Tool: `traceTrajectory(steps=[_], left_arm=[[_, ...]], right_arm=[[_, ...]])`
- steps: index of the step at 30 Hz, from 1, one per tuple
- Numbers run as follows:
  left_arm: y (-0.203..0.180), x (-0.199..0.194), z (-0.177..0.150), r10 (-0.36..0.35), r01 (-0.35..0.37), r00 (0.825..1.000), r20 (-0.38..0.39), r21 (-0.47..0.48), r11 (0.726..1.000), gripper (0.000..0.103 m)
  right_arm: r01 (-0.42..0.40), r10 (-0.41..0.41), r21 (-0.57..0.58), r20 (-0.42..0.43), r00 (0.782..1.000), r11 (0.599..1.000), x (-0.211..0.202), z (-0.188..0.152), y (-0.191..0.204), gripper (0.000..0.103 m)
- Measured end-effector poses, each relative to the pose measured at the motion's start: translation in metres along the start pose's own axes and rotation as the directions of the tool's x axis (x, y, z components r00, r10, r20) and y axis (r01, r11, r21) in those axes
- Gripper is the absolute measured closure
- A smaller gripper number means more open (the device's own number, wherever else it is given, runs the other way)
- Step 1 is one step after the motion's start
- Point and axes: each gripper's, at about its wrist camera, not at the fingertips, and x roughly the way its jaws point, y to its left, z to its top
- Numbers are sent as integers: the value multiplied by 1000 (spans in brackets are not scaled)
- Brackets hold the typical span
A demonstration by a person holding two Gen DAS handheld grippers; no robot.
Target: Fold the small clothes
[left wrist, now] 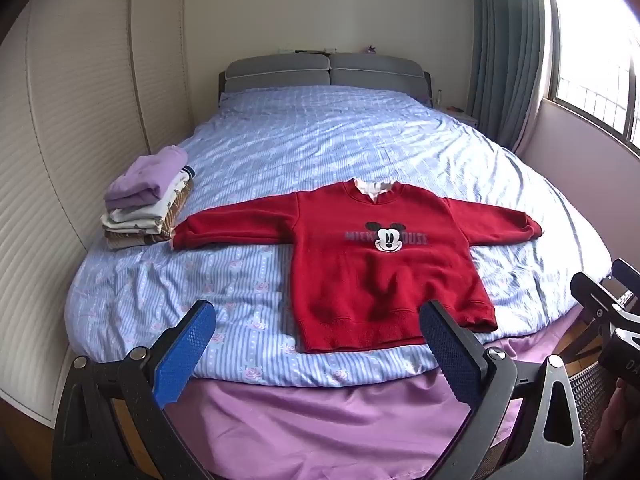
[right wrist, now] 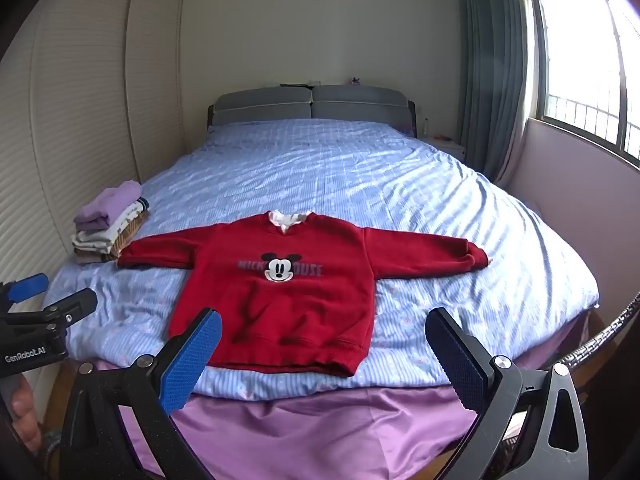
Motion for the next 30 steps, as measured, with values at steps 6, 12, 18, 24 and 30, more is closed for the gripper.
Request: traceTrajectory(steps=[6,12,18,24,30], left_arm=[[18,2,0,-13,13,1000,-10,-9,1000,0],[6,4,-3,7,-7,1000,-4,2,1000,0],[3,5,-5,13,-13,1000,-5,7,1000,0],[5,4,-6,17,-17,1000,0,11,1000,0],[5,4,-7,19,-19,1000,0,7,1000,0]], right_arm=[[1,-1,0,-2,1000,1000,0,0,1,0],[0,0,0,-2,1000,1000,-1,0,0,0],[1,-1,1,-6,1000,1000,1,0,1,0],[2,-2,0,-7,1000,1000,1,0,1,0],[3,-3,-1,-7,1000,1000,1,0,2,0]])
